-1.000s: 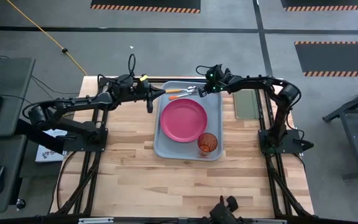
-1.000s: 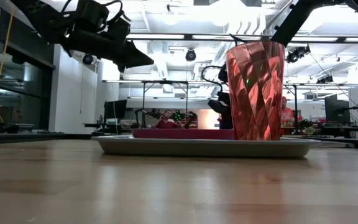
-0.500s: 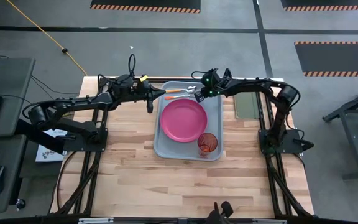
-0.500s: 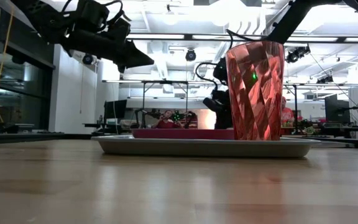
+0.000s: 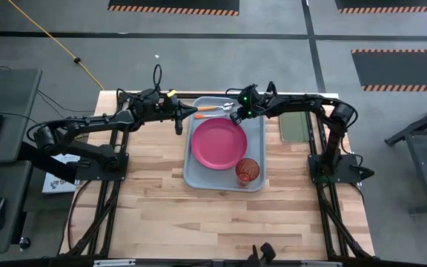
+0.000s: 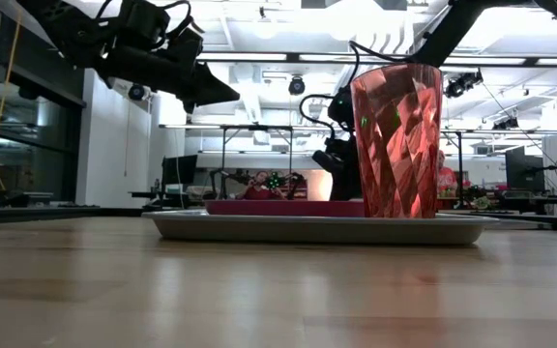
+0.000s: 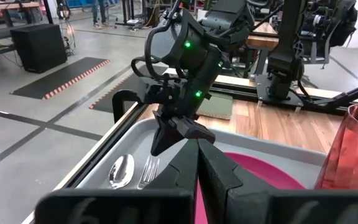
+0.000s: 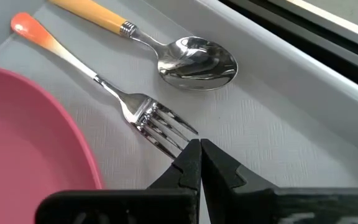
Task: Pick and place plate/cup/fork/spoon on tray
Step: Adjust the fork on the gray serving tray, then return to Home Position
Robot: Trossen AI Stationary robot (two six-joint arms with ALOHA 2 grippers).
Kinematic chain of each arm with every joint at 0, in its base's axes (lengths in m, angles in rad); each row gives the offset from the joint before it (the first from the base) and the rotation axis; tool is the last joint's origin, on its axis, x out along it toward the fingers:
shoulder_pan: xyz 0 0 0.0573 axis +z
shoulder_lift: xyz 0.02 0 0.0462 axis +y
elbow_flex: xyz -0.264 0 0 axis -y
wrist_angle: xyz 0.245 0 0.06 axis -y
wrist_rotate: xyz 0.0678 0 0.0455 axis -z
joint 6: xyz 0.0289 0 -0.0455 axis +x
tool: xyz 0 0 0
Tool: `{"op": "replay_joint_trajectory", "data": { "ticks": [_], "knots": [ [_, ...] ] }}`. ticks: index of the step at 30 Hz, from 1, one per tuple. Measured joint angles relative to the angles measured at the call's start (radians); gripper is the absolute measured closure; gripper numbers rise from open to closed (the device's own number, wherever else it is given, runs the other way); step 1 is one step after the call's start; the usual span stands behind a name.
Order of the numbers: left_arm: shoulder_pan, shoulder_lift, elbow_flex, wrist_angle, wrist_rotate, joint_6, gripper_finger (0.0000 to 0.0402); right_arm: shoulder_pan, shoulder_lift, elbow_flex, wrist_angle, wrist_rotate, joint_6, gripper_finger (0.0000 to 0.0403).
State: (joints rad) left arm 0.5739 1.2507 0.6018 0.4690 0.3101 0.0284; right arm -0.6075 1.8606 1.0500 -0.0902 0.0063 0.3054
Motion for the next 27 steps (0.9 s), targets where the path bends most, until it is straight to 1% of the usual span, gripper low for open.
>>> {"op": "replay_joint_trajectory", "data": {
  "ticks": [6, 11, 16, 18, 21, 27],
  "knots": [
    [0.002, 0.0, 0.0, -0.006, 0.0, 0.0, 0.0401, -0.016, -0.032, 0.0, -0.011, -0.005, -0.054, 0.0403],
    [0.002, 0.0, 0.0, -0.012, 0.0, 0.0, 0.0401, -0.036, -0.096, 0.0, -0.078, -0.003, -0.105, 0.0403],
    [0.002, 0.0, 0.0, -0.029, 0.001, 0.0, 0.0401, -0.047, -0.171, -0.07, -0.067, -0.008, -0.128, 0.0403],
    [0.002, 0.0, 0.0, -0.029, 0.0, 0.0, 0.0401, -0.047, -0.206, -0.123, -0.029, -0.015, -0.131, 0.0403],
    [0.002, -0.002, 0.0, -0.029, 0.001, 0.0, 0.0401, -0.048, -0.269, -0.23, 0.074, -0.043, -0.126, 0.0403],
    [-0.001, -0.041, 0.0, -0.032, 0.011, 0.007, 0.0401, -0.048, -0.406, -0.441, 0.372, -0.155, -0.124, 0.0403]
  ]
}}
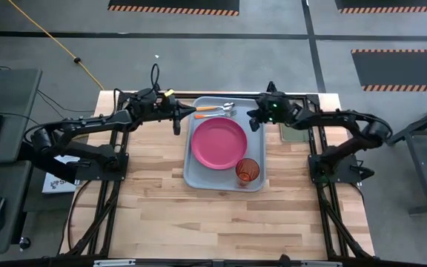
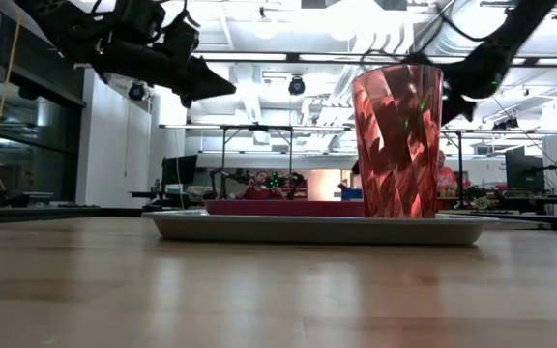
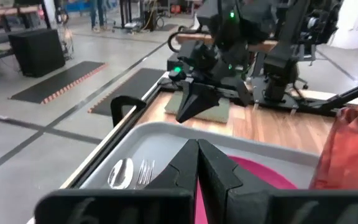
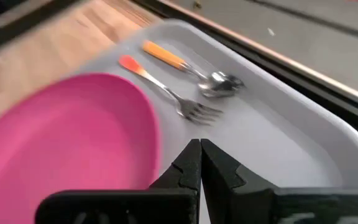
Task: Pick and place plate/cup/fork/spoon on tray
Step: Return to Home Position
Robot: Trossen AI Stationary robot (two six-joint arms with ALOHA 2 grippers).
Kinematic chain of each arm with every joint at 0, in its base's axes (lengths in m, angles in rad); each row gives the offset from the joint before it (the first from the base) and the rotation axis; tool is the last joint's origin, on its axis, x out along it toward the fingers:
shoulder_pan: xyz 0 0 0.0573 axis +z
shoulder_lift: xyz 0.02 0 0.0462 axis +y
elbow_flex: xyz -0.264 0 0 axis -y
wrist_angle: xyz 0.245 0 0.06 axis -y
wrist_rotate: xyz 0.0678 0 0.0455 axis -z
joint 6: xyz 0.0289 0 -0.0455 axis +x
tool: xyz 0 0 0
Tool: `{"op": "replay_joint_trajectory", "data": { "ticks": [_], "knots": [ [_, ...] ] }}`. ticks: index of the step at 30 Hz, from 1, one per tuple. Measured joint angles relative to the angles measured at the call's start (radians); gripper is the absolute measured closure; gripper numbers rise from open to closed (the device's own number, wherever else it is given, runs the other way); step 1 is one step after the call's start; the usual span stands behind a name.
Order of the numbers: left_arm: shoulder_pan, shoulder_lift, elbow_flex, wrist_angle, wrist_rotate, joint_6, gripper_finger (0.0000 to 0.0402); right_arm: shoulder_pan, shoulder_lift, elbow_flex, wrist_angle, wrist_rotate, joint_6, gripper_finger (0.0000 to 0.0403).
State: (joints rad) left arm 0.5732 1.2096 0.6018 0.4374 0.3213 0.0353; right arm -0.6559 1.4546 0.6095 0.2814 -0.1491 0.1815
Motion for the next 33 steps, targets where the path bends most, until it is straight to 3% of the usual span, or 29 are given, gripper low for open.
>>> {"op": "replay_joint_trajectory", "data": {
  "ticks": [7, 13, 21, 33],
  "knots": [
    [-0.044, -0.075, 0.001, -0.07, 0.01, 0.02, 0.0401, 0.008, -0.122, -0.084, 0.088, -0.09, -0.003, 0.0403],
    [-0.123, -0.176, -0.006, -0.197, 0.005, 0.024, 0.0401, 0.046, -0.175, -0.085, 0.085, -0.09, -0.004, 0.0403],
    [-0.195, -0.424, -0.281, 0.048, -0.148, -0.081, 0.0402, 0.104, -0.187, -0.085, 0.066, -0.09, -0.009, 0.0403],
    [-0.251, -0.816, -0.457, -0.078, -0.255, -0.199, 0.0402, 0.141, -0.187, -0.085, 0.059, -0.09, -0.053, 0.0403]
  ]
}}
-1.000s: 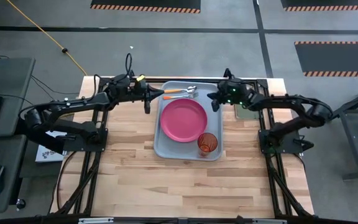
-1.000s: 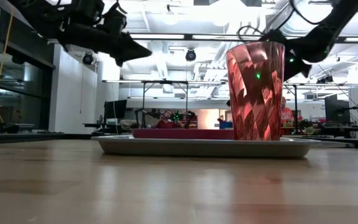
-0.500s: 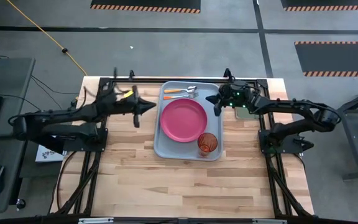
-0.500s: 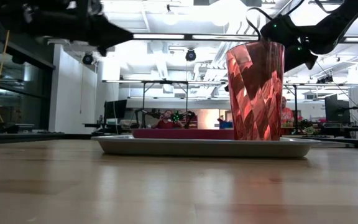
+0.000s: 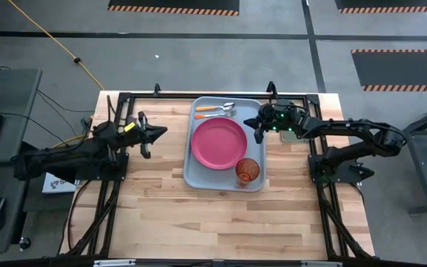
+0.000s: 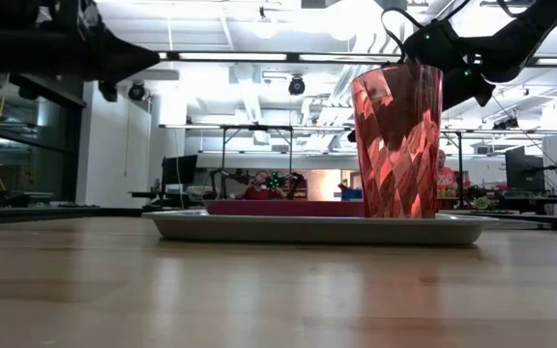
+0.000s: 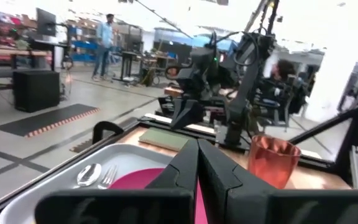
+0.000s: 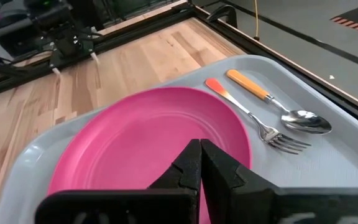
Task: Pick and place plate/cup/fork/spoon on tray
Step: Return to Home Position
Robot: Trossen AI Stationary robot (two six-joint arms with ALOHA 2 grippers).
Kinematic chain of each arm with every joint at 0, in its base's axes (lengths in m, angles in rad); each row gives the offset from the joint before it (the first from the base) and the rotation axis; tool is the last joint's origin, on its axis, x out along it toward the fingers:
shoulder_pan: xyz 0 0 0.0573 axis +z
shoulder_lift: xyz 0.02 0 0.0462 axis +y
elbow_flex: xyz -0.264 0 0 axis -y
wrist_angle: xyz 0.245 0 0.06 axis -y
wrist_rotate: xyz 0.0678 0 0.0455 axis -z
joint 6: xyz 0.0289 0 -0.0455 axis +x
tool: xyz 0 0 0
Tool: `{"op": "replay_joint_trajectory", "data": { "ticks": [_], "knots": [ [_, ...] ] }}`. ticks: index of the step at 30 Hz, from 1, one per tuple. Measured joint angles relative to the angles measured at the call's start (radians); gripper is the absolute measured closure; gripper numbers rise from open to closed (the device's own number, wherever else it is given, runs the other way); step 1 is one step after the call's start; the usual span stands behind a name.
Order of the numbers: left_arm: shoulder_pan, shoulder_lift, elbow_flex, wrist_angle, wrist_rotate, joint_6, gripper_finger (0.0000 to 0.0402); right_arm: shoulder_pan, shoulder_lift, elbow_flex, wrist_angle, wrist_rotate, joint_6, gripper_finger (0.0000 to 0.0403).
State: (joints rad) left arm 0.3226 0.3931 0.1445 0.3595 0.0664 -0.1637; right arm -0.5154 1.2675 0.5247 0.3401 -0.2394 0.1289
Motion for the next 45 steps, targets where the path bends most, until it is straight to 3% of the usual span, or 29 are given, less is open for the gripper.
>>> {"op": "replay_joint_trajectory", "data": {
  "ticks": [6, 13, 17, 20, 24, 33, 41, 45],
  "knots": [
    [-0.102, -0.084, -0.069, -0.005, -0.123, -0.028, 0.0402, 0.017, 0.0, 0.0, -0.003, 0.0, 0.0, 0.0402],
    [-0.29, -0.093, -0.126, 0.04, -0.182, -0.044, 0.0402, 0.038, 0.0, 0.0, -0.01, 0.0, -0.024, 0.0402],
    [-0.361, -0.109, -0.134, 0.054, -0.184, 0.019, 0.0402, 0.04, -0.005, 0.0, -0.052, -0.021, -0.022, 0.0402],
    [-0.375, -0.146, -0.134, 0.056, -0.234, 0.061, 0.0402, 0.036, -0.028, 0.0, -0.11, -0.026, -0.025, 0.0402],
    [-0.375, -0.202, -0.132, 0.004, -0.218, 0.087, 0.0402, 0.036, -0.085, 0.0, -0.18, -0.033, -0.041, 0.0402],
    [-0.375, -0.259, -0.132, -0.111, -0.21, 0.067, 0.0401, 0.037, -0.338, -0.006, -0.355, -0.077, -0.108, 0.0402],
    [-0.375, -0.259, -0.132, -0.118, -0.252, 0.09, 0.0401, 0.041, -0.563, -0.236, -0.069, -0.11, 0.004, 0.0402],
    [-0.375, -0.259, -0.132, -0.13, -0.253, 0.089, 0.0401, 0.096, -0.644, -0.358, 0.064, -0.047, 0.069, 0.0403]
  ]
}}
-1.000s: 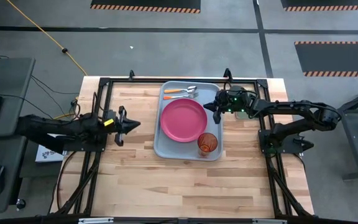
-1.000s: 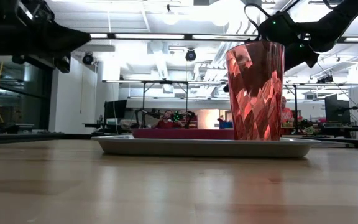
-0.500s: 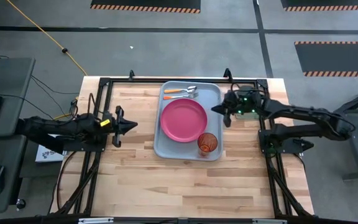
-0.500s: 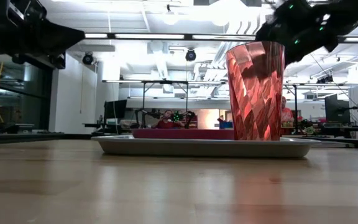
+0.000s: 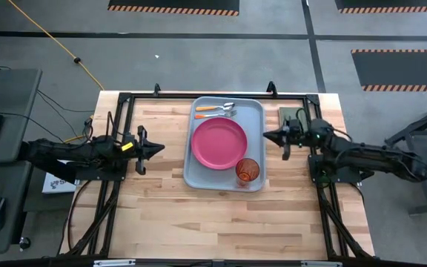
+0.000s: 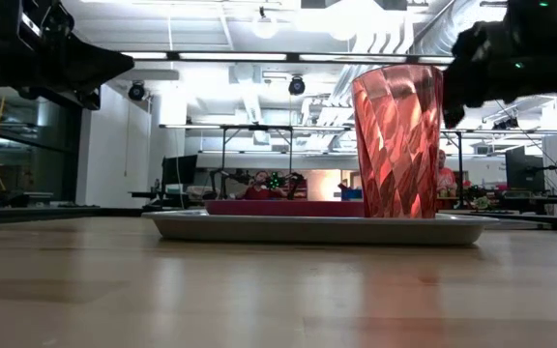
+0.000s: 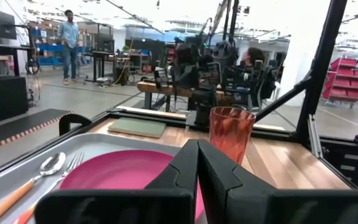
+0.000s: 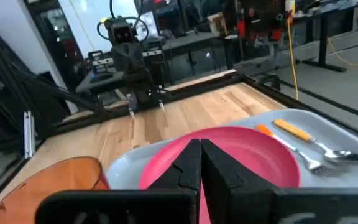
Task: Pick and place plate/cup/fork/spoon on tray
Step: Return to Home Position
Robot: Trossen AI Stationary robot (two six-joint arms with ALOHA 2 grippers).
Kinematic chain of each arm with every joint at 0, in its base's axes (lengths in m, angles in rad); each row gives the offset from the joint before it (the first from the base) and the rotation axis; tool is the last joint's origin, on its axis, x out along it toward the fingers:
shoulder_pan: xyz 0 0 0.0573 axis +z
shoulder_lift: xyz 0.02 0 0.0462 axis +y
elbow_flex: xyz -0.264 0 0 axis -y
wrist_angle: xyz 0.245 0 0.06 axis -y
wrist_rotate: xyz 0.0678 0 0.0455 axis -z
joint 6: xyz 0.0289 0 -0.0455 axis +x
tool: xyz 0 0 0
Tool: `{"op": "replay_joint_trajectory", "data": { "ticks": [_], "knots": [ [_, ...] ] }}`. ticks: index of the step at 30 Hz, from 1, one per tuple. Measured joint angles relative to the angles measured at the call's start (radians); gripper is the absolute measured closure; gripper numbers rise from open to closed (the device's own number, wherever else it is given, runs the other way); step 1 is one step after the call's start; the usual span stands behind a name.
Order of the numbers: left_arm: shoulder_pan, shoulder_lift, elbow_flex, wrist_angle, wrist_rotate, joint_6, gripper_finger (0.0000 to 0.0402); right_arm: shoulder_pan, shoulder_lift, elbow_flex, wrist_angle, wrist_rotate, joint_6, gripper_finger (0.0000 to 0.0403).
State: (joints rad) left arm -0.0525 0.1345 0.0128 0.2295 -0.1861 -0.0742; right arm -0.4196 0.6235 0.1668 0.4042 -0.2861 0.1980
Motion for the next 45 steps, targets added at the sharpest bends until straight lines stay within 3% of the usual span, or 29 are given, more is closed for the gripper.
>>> {"op": "replay_joint_trajectory", "data": {
  "ticks": [6, 11, 20, 29, 34, 45],
  "knots": [
    [0.0, 0.0, 0.0, 0.0, 0.0, 0.0, 0.0401, 0.181, -0.082, -0.123, 0.036, 0.236, 0.011, 0.0403],
    [0.0, 0.0, 0.0, -0.001, 0.0, -0.001, 0.0401, 0.292, -0.12, -0.157, -0.01, 0.363, 0.001, 0.0403],
    [0.0, 0.0, 0.0, -0.001, 0.0, -0.001, 0.0401, 0.314, -0.212, -0.157, -0.117, 0.34, -0.049, 0.0403],
    [-0.001, 0.0, 0.0, -0.001, 0.0, -0.001, 0.0401, 0.37, -0.487, -0.157, -0.371, 0.352, -0.025, 0.0403],
    [-0.001, 0.0, 0.0, -0.001, 0.001, -0.001, 0.0401, 0.391, -0.611, -0.157, -0.379, 0.355, -0.09, 0.0403],
    [-0.001, 0.0, 0.0, -0.002, 0.0, -0.001, 0.0401, 0.396, -0.611, -0.158, -0.378, 0.369, -0.097, 0.0403]
  ]
}}
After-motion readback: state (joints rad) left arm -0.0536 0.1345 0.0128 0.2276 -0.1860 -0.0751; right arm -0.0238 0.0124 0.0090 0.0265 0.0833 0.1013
